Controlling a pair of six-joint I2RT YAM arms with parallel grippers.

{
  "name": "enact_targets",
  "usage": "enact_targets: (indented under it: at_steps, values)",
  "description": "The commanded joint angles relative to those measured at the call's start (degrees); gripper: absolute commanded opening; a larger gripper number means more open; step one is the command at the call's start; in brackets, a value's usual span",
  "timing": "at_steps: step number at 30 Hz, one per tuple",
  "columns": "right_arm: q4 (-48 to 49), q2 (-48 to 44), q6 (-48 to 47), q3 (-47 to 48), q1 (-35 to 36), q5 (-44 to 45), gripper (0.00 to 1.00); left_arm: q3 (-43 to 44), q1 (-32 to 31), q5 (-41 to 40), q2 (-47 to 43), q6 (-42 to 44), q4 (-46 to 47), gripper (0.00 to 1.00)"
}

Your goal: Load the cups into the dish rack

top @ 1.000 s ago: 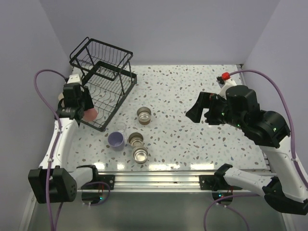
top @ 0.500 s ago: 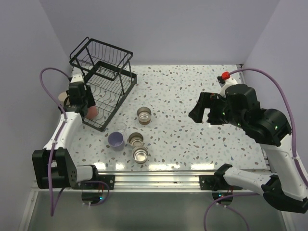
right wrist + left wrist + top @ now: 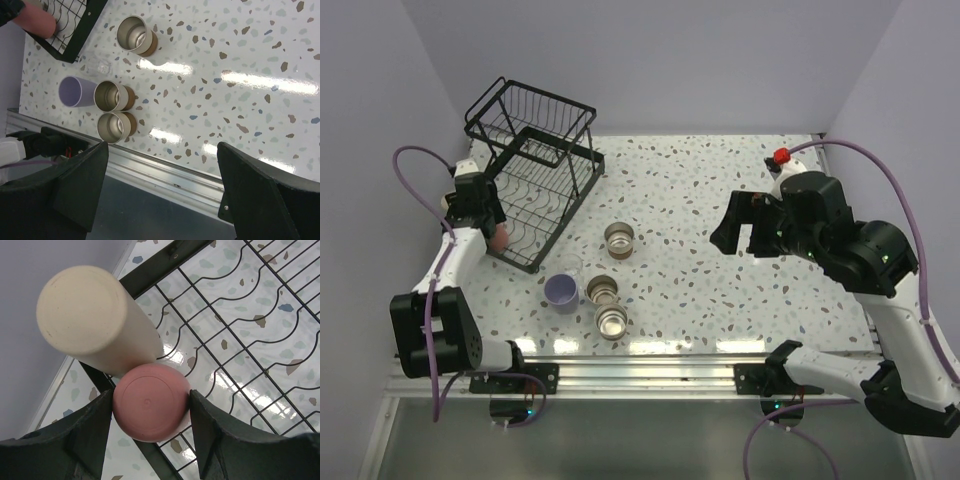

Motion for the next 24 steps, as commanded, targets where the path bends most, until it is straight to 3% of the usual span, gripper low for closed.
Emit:
enact_targets:
  at_steps: [1,4,8,11,16,22,24]
  values:
    - [0.8,0.4,-1.9,2.1,0.1,0.9,0.93,-0.7,1.0,-1.9,0.9,-0.9,3.2,0.00]
    - [1.0,0.8,-2.3,2.2,0.0,0.6,0.93,-1.0,1.0,-2.1,1.7,-1.2,3.2,0.10]
    - [1.0,1.0,-2.6,2.4,0.0,0.6,0.93,-1.1,1.1,-3.0,1.6,-1.5,2.9,0.36]
    - [1.1,1.0,-2.7,2.4,0.1,0.6,0.93,-1.2,1.1,-3.5,0.9,-1.3,2.6,0.50]
    - [1.5,1.1,-2.8,2.2,0.1,0.2,0.94,-0.6,1.1,-2.9,-0.6,-1.0,1.8,0.65]
    - [1.7,0.7,-2.8,1.9,0.1,-0.6,0.94,-1.0,1.1,-1.9,-3.0,-1.0,0.6,0.89]
    - [1.9,0.5,-2.6,1.7,0.0,-0.9,0.94,-0.8,1.1,-1.7,-3.9,-1.1,0.1,0.92]
